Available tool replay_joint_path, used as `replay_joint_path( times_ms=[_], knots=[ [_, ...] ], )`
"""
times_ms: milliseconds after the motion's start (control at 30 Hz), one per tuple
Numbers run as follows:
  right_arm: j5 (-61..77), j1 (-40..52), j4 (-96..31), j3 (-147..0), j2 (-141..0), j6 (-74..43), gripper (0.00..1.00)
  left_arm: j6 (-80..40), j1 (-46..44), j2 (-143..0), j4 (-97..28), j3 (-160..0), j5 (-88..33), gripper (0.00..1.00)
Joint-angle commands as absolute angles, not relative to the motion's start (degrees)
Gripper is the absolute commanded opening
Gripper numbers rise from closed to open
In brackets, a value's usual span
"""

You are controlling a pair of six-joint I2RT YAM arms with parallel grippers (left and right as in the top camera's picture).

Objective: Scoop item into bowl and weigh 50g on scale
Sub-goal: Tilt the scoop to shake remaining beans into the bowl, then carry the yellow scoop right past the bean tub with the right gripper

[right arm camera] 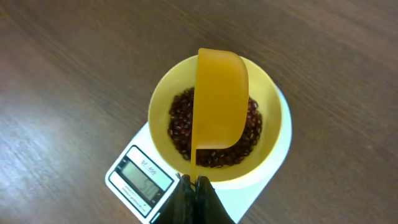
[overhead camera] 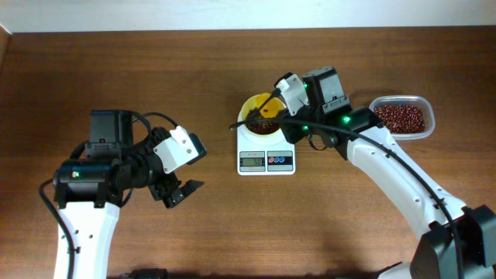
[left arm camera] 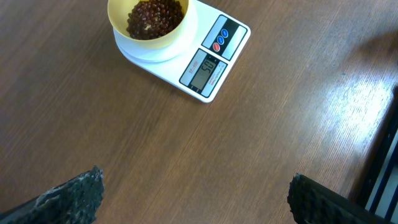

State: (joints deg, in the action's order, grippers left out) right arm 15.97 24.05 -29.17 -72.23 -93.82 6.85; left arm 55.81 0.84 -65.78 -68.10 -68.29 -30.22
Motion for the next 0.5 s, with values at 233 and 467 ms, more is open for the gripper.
replay_joint_path(
  times_ms=[233,467],
  knots=[
    [25.2,22.7,-28.9,-72.7,-92.9,1.0,0.04,56.7,1.2,-65.7,-68.2,-68.3,-31.5,0.99],
    [34.3,12.7,-29.2,-73.0,-92.3,-2.4,0.04,56.7,1.2,-65.7,-68.2,-68.3,-31.5,0.99]
  ],
)
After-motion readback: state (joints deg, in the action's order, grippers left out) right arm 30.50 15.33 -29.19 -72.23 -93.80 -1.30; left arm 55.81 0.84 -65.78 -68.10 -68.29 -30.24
